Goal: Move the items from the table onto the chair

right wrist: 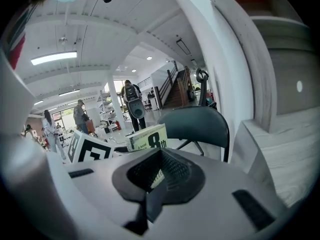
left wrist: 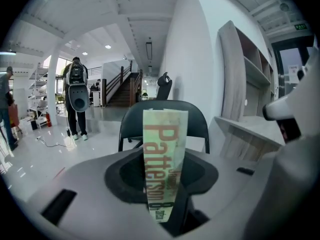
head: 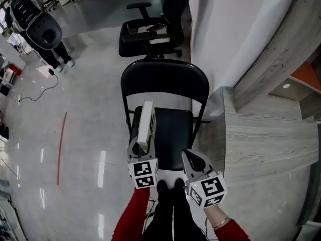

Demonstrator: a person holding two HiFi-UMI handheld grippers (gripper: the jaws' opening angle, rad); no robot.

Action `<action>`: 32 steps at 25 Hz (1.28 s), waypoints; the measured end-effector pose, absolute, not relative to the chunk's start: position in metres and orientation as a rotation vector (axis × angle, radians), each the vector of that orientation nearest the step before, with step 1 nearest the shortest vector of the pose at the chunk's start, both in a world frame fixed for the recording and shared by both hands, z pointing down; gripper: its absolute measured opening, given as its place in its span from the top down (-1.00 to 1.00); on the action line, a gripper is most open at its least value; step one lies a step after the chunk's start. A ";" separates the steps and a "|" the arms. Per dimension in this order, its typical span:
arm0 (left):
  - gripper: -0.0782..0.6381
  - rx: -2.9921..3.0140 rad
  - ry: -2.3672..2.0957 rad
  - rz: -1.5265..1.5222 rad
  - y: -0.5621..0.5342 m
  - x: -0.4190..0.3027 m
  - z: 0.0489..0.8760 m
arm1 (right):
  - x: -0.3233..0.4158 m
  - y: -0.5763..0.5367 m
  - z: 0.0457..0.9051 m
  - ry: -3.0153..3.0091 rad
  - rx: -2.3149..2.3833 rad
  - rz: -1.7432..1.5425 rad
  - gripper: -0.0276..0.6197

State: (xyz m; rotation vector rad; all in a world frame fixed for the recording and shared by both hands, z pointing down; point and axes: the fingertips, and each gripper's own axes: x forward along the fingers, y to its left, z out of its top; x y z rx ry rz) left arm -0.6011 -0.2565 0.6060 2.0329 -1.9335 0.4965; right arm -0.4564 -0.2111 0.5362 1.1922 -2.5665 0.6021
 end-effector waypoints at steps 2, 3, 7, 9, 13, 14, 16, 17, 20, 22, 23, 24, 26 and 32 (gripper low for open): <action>0.32 2.030 -1.922 0.498 -0.261 -0.598 0.621 | -0.458 -0.215 0.548 -2.559 1.196 0.629 0.89; 0.32 2.027 -1.924 0.497 -0.264 -0.597 0.628 | -0.459 -0.216 0.553 -2.557 1.195 0.639 0.89; 0.32 2.005 -1.946 0.479 -0.276 -0.600 0.662 | -0.462 -0.223 0.572 -2.557 1.178 0.640 0.89; 0.32 1.994 -1.951 0.490 -0.280 -0.601 0.682 | -0.462 -0.227 0.582 -2.554 1.171 0.637 0.89; 0.32 1.986 -1.965 0.500 -0.276 -0.599 0.708 | -0.456 -0.231 0.603 -2.520 1.178 0.675 0.89; 0.31 1.986 -1.969 0.504 -0.273 -0.598 0.709 | -0.455 -0.231 0.606 -2.512 1.183 0.686 0.89; 0.31 1.980 -1.967 0.518 -0.267 -0.598 0.713 | -0.454 -0.231 0.608 -2.504 1.179 0.692 0.89; 0.31 1.974 -1.964 0.523 -0.264 -0.598 0.715 | -0.455 -0.231 0.608 -2.504 1.173 0.690 0.89; 0.31 1.955 -1.959 0.518 -0.260 -0.601 0.718 | -0.455 -0.234 0.605 -2.509 1.169 0.680 0.89; 0.31 1.956 -1.956 0.517 -0.258 -0.601 0.720 | -0.454 -0.235 0.605 -2.503 1.180 0.685 0.89; 0.31 1.960 -1.953 0.518 -0.257 -0.600 0.721 | -0.454 -0.235 0.605 -2.501 1.183 0.687 0.89; 0.31 1.963 -1.948 0.519 -0.256 -0.600 0.722 | -0.455 -0.234 0.604 -2.500 1.182 0.686 0.89; 0.30 1.966 -1.938 0.536 -0.256 -0.600 0.723 | -0.455 -0.232 0.603 -2.501 1.178 0.682 0.89; 0.10 1.958 -1.957 0.640 -0.256 -0.602 0.712 | -0.458 -0.227 0.594 -2.515 1.166 0.657 0.89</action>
